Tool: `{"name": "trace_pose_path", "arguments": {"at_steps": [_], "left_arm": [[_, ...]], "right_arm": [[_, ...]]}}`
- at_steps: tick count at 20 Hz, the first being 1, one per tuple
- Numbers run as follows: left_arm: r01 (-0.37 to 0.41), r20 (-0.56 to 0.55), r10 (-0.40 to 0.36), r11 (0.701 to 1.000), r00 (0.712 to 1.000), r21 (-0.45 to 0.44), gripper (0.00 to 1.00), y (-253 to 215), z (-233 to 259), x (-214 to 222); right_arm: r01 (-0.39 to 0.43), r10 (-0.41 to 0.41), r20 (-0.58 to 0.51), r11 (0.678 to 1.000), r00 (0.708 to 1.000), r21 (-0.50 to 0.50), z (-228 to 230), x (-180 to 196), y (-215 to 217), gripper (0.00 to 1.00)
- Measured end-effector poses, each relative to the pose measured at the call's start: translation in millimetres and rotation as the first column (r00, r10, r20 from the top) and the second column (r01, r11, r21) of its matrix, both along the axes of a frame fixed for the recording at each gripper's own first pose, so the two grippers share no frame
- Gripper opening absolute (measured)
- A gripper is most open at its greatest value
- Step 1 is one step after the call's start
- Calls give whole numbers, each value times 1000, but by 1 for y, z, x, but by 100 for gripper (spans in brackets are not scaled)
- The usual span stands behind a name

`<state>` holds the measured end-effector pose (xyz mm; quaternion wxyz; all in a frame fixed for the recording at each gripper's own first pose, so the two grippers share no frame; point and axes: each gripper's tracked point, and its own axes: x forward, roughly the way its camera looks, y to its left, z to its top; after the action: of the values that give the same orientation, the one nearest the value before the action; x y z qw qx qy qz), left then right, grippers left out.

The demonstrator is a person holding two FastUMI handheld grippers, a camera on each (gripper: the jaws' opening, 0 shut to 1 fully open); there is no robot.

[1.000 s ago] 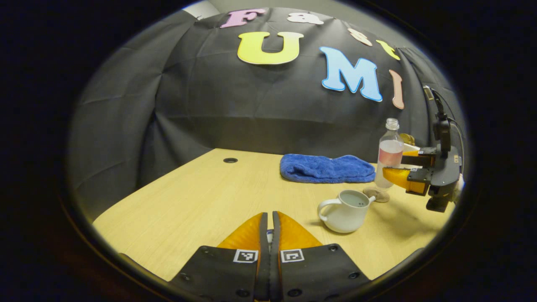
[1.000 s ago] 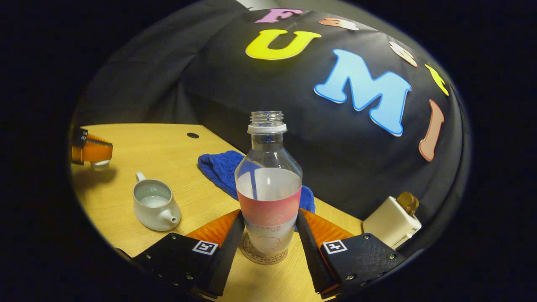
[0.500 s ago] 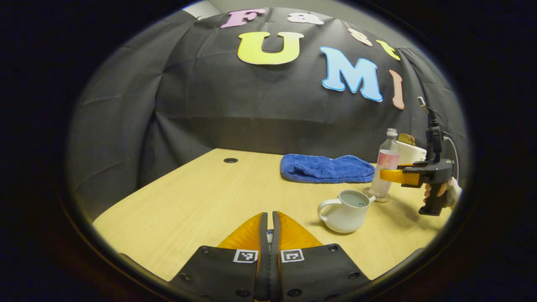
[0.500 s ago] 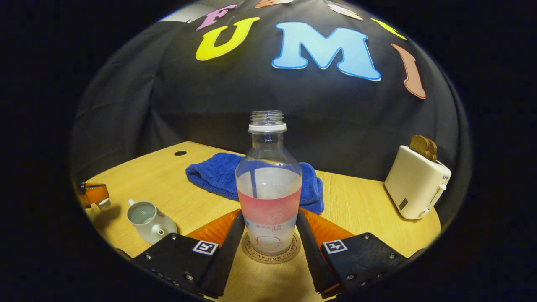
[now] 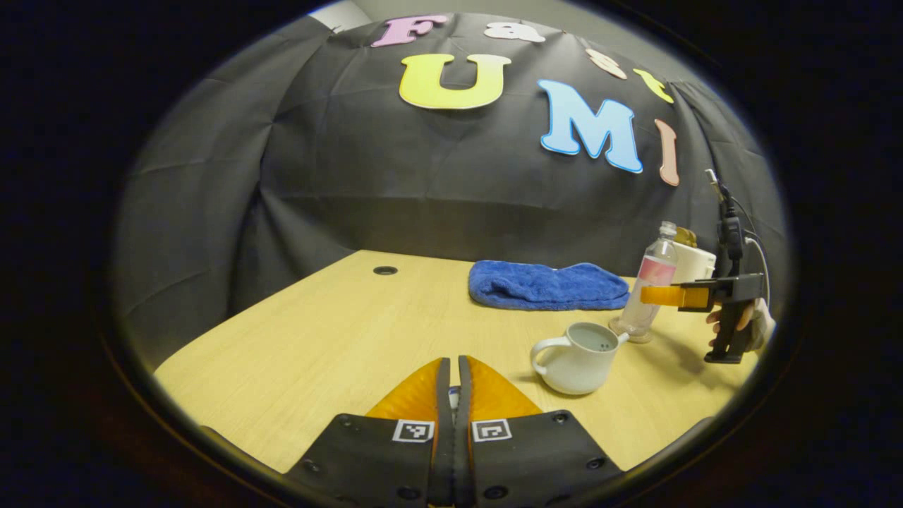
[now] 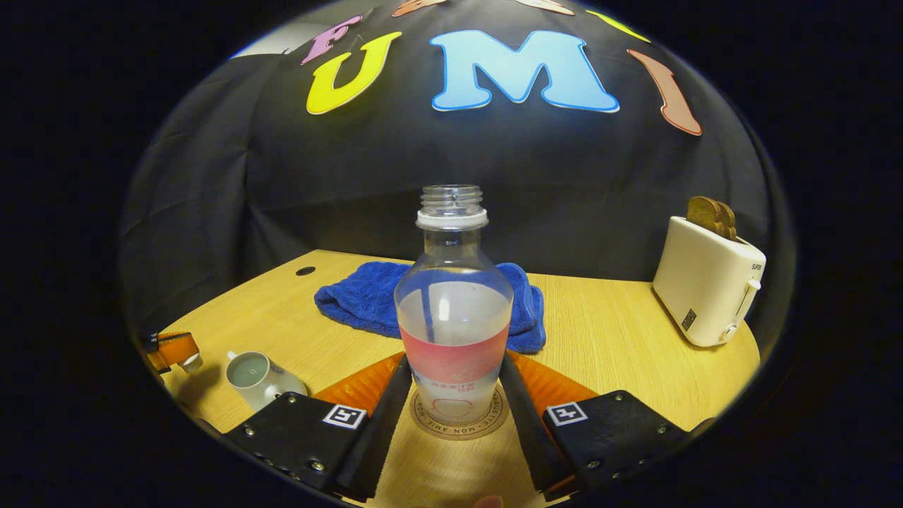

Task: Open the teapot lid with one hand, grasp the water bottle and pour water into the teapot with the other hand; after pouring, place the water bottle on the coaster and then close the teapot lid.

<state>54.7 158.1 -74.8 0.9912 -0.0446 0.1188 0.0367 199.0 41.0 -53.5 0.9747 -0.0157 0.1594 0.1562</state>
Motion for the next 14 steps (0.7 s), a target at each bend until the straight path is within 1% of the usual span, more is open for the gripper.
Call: {"name": "trace_pose_path", "arguments": {"at_steps": [2, 4, 5, 8, 10, 14], "left_arm": [[3, 13, -3, 1000, 1000, 4, 5, -2, 7, 4], [11, 34, -11, 1000, 999, 11, 6, -6, 20, 8], [18, 47, -18, 1000, 999, 15, 7, -11, 25, 10], [47, 78, -50, 998, 996, 36, 5, -24, 43, 20], [70, 94, -74, 997, 993, 45, 7, -35, 54, 28], [121, 109, -126, 991, 986, 48, 6, -62, 64, 47]], "right_arm": [[-5, 5, 28, 1000, 1000, -12, 7, -2, 0, 78], [1, 1, 61, 999, 998, -32, 15, -2, -1, 81], [6, -4, 72, 999, 997, -34, 19, -4, -2, 81], [13, -11, 99, 1000, 995, -14, 29, -9, -6, 81], [17, -16, 113, 1000, 993, -5, 36, -15, -12, 81], [35, -39, 134, 999, 990, 27, 45, -27, -28, 81]]}}
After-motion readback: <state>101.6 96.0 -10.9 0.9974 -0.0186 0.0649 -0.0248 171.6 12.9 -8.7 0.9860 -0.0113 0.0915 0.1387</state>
